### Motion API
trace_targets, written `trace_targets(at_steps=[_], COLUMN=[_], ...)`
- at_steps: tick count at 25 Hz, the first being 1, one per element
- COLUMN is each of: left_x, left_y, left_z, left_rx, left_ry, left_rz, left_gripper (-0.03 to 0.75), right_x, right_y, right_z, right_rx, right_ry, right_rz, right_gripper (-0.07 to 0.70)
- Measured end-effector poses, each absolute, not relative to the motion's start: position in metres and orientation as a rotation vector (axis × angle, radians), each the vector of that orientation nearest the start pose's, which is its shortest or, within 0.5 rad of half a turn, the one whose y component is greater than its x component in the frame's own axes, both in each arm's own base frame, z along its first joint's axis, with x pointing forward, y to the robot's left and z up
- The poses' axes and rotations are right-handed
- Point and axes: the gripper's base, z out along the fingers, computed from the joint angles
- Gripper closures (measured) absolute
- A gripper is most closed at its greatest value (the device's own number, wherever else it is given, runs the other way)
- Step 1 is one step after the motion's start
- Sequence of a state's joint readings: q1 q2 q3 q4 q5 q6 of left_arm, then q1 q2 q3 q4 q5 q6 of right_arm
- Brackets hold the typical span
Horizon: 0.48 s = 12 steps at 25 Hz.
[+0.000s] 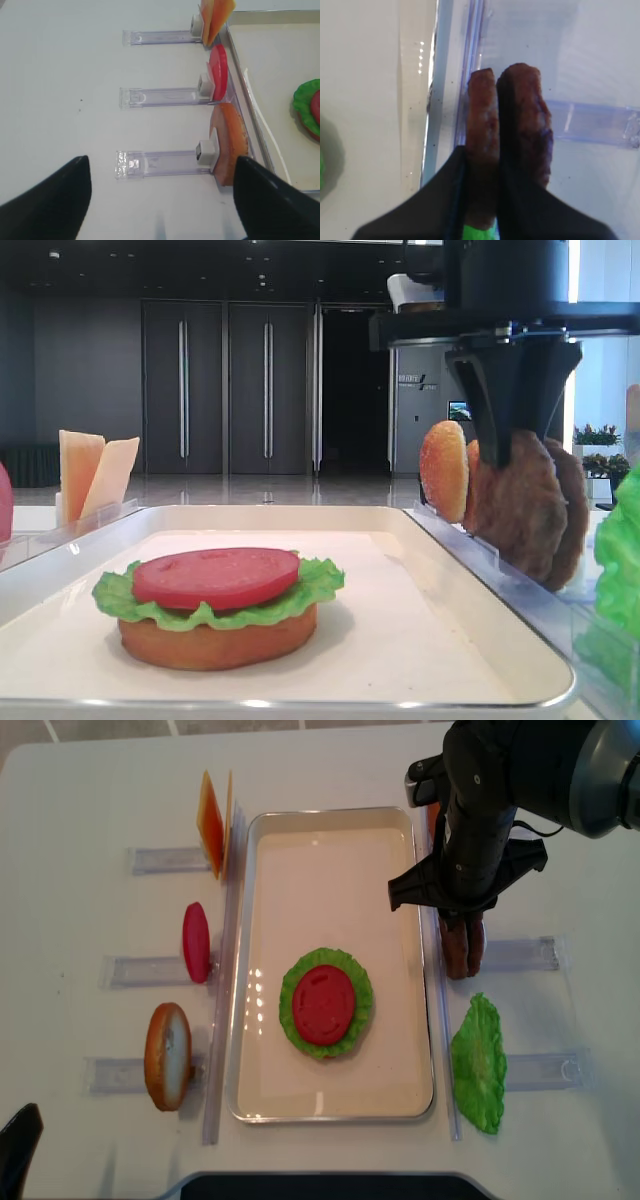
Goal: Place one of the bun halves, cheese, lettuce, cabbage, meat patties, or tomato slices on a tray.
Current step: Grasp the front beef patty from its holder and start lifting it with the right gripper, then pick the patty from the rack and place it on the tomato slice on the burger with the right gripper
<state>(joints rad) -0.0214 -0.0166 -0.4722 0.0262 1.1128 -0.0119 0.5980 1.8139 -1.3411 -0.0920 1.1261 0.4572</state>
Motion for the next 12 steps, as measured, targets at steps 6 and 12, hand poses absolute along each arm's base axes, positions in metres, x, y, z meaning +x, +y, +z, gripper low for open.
trace_targets(at_steps=[6, 12], left_x=[-0.006, -0.006], left_y=[0.002, 0.002], left_z=[0.265, 0.265], left_rx=[0.008, 0.008], left_ry=[2.107, 2.107], left_rz=[0.012, 0.012], left_gripper=[0.024, 0.024], right_x=[0.291, 0.286], right_y=[0.193, 0.201], right_z=[0.258, 0.287], right_rx=[-0.238, -0.237], right_ry=[3.025, 2.99], right_rz=[0.005, 0.205], right_gripper=[0.497, 0.497])
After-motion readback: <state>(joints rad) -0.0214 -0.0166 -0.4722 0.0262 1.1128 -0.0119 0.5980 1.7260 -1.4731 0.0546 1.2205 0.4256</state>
